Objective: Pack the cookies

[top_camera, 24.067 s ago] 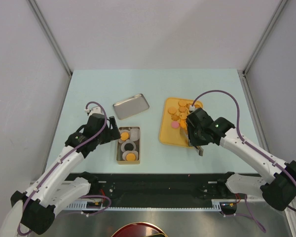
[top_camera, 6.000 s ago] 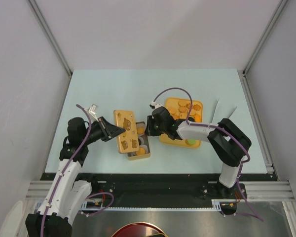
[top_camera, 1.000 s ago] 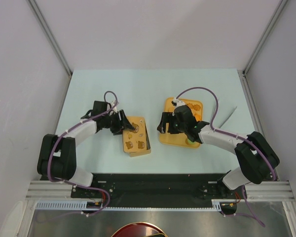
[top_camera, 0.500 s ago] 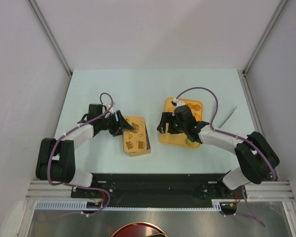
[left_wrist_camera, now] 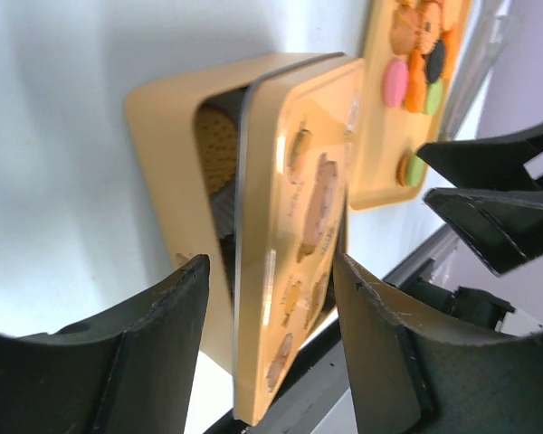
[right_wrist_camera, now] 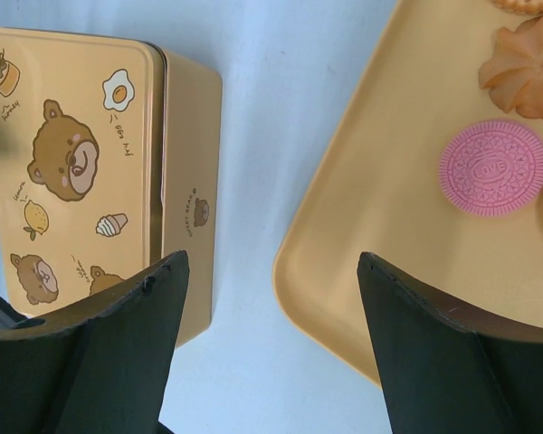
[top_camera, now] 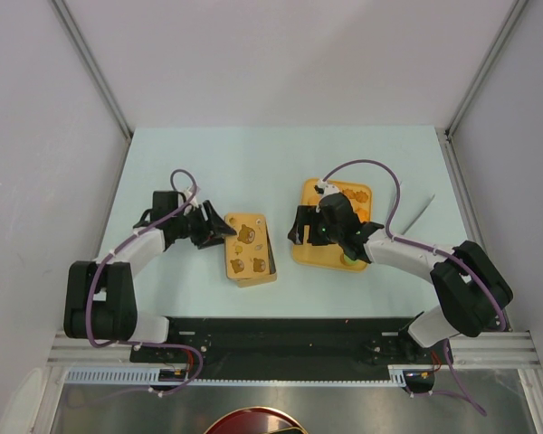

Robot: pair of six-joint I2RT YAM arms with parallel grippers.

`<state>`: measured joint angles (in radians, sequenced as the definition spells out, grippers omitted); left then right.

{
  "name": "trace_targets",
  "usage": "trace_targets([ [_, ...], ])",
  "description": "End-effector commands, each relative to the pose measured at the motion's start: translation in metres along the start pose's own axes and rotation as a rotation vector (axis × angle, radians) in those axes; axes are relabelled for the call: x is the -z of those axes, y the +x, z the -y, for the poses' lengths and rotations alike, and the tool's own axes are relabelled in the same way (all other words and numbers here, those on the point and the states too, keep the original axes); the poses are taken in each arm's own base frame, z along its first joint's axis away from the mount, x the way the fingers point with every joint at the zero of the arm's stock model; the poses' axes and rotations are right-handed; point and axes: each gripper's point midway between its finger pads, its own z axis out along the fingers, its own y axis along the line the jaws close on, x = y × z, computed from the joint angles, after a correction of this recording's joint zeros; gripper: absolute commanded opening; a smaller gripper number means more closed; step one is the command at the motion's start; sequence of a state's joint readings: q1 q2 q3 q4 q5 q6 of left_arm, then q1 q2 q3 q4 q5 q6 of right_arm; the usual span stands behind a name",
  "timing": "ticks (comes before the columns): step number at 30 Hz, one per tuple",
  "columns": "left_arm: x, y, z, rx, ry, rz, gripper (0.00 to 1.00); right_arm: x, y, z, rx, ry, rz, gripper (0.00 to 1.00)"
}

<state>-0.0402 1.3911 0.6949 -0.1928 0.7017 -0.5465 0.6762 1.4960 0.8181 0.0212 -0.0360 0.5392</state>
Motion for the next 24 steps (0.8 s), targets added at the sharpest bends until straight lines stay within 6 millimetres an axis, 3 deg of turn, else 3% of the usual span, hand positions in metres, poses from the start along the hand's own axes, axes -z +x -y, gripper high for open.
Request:
trace_targets([
  [1, 0.008, -0.006, -0.006, -0.036, -0.051, 0.040, 0.62, 0.000, -0.007, -0.008, 0.003, -0.031, 0.031, 0.81],
  [14, 0.007, -0.005, -0.022, -0.039, -0.122, 0.049, 0.54, -0.001, -0.005, -0.008, 0.001, -0.033, 0.024, 0.80],
  [24, 0.004, 0.000, -0.028, -0.031, -0.129, 0.043, 0.42, -0.004, -0.001, -0.006, -0.002, -0.031, 0.016, 0.80],
])
